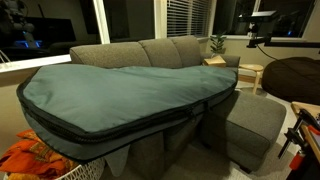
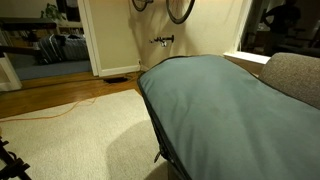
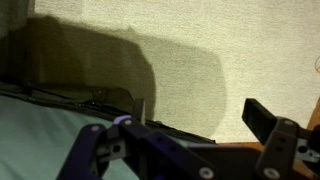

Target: Open the zip

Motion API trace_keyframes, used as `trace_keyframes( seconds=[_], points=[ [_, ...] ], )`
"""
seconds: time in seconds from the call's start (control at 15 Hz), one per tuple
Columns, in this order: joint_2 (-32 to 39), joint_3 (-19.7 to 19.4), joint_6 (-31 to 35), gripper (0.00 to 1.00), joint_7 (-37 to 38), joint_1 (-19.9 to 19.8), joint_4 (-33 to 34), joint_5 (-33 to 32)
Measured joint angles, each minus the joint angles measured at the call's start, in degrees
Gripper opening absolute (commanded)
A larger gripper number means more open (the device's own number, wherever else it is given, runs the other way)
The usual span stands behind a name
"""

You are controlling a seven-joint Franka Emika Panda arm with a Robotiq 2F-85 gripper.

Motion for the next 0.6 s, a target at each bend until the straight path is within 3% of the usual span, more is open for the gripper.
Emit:
trace_keyframes(
  seconds=[0.6],
  points=[
    [7.0,-0.2,3.4,1.00,0.0,-1.8,0.5,-0.9]
  ],
)
